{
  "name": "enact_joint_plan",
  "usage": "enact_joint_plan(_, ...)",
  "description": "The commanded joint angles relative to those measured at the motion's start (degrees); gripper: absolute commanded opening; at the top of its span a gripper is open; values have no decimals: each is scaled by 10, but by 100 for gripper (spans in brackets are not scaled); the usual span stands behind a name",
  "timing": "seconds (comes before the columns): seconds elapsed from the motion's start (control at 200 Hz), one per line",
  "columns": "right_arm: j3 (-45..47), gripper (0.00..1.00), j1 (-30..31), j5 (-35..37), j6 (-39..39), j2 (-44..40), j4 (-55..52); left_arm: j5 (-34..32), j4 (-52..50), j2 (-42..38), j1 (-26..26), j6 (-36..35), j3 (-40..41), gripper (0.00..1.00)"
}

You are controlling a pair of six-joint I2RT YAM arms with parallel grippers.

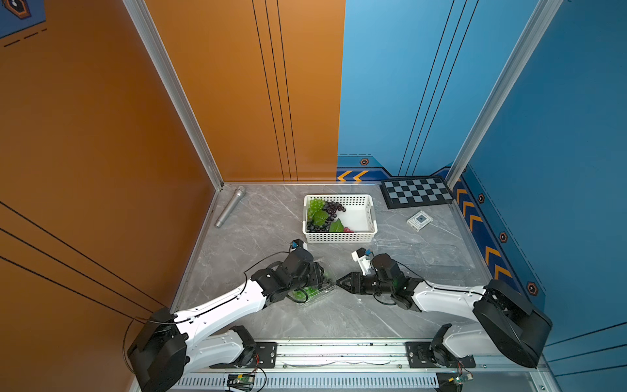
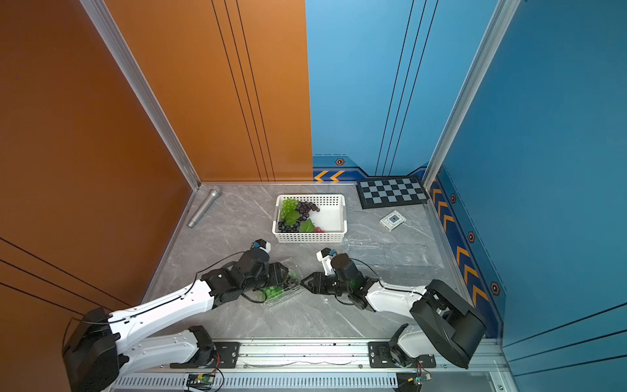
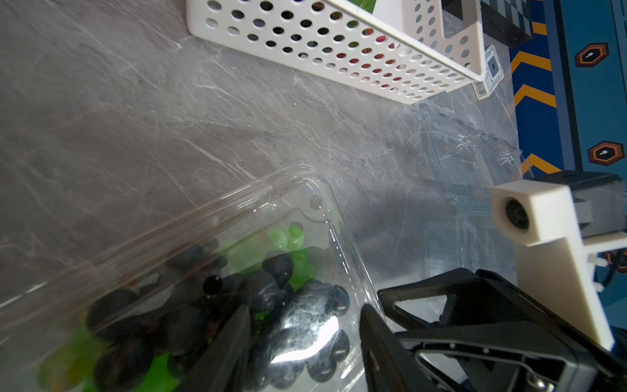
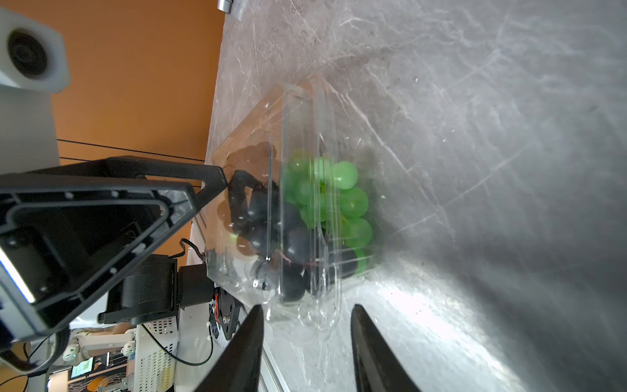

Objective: Pack grapes into containers
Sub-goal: Adjust the packing box at the center of the board.

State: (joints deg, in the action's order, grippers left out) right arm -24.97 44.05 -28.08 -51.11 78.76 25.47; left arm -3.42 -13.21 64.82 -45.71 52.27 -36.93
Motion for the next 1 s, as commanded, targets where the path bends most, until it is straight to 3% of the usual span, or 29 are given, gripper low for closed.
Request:
enact_joint_plan(0.0,12,41,2,18,0,-13,-22,-5,-4,-5,-5,4,9,54)
enact_joint_plan(0.175,14,36,3,17,-3,-5,-12,-4,-3,0,-5,5,7,54)
enact_joint_plan(0.606,10,34,16,10,-28,54,59,0,-3,0,-6,5,6,54)
enact_joint_plan(0.991,15,24,25,10,-50,83,113,-2,-3,-2,-8,6,13,54)
